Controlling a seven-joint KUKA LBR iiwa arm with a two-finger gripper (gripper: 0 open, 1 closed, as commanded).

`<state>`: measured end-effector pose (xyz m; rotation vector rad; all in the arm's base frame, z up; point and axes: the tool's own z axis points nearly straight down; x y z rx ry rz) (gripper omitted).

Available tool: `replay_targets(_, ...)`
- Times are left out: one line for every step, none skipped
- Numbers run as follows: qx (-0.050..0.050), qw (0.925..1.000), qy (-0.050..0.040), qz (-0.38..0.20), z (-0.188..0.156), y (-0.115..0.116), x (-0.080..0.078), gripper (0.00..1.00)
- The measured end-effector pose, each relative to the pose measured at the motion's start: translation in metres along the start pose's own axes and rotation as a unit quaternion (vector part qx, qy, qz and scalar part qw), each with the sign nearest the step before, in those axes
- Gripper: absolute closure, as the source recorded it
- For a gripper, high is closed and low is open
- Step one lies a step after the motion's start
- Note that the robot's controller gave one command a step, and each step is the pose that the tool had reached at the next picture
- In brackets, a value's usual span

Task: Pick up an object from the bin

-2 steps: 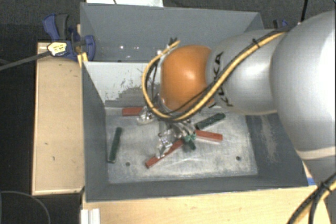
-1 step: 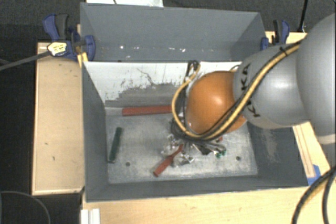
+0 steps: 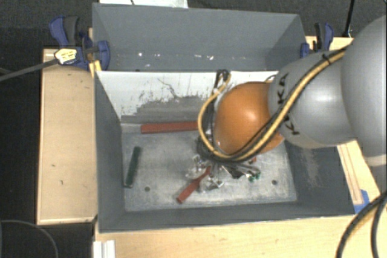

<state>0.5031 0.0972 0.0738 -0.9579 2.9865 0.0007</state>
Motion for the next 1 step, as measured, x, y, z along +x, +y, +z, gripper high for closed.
replay_targets(0.000,1.0000,0.0010,-0.006,-0.1447,0.0071,0.0088,1.00)
